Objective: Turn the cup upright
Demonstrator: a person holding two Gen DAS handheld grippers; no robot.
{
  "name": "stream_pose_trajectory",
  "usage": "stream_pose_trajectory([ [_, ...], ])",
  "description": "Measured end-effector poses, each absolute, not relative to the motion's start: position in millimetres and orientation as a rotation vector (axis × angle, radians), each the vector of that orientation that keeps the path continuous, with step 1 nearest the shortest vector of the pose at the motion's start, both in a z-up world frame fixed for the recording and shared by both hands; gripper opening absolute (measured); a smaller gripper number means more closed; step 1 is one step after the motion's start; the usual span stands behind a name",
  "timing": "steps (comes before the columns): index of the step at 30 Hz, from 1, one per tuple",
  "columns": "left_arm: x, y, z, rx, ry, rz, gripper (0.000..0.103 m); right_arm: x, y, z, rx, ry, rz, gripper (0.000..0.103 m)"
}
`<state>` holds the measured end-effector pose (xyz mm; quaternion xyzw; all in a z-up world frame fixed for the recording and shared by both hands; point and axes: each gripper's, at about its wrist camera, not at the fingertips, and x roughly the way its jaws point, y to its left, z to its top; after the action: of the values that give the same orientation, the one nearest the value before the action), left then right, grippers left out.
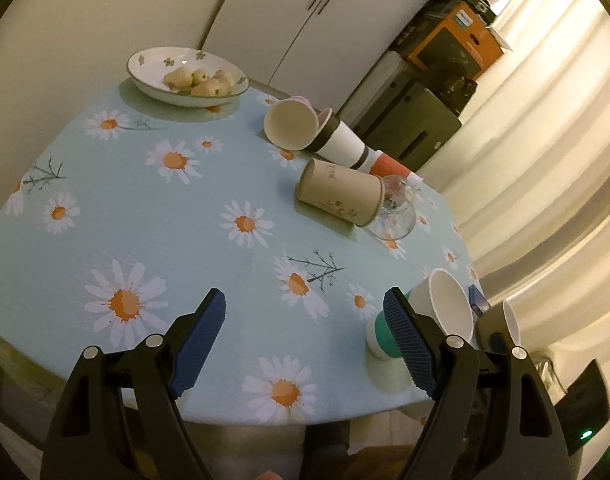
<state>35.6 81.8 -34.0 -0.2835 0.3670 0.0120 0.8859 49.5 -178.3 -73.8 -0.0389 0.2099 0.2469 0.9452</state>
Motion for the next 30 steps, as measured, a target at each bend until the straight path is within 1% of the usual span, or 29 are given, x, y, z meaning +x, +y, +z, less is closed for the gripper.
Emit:
stream_pose_trajectory([
  [4,26.3,70.5,-22.3,-0.524,0.718,0.008,0.080,37.6,-203.6,-44.6,-0.040,0.417,0.519,0.098],
  [5,24.4,67.1,-19.5,-0.504,0.709,0.006,0.084,36.8,-208.6,-39.3,-0.030,0.418,0.521,0.098],
  [6,21.8,63.0,-16.7,-0.481,0.699,0.000,0.090,36.9,-214.6,-33.2,-0.021,0.422,0.527,0.098],
  [7,19.6,59.4,-14.6,-0.463,0.689,-0.006,0.092,36.8,-220.3,-27.5,-0.013,0.425,0.534,0.098],
  [11,8.1,38.4,-5.6,-0.367,0.650,-0.037,0.092,37.1,-241.6,-11.4,-0.015,0.446,0.575,0.098],
  [14,-2.2,23.4,0.3,-0.295,0.614,-0.047,0.096,37.2,-252.4,-7.3,-0.057,0.455,0.590,0.098],
  [22,-21.8,-10.6,5.5,-0.163,0.581,-0.096,0.097,38.7,-269.0,-12.0,-0.057,0.492,0.605,0.098],
  [30,-43.8,-23.6,8.8,-0.139,0.551,-0.115,0.097,27.8,-269.5,-17.8,-0.082,0.494,0.604,0.098],
])
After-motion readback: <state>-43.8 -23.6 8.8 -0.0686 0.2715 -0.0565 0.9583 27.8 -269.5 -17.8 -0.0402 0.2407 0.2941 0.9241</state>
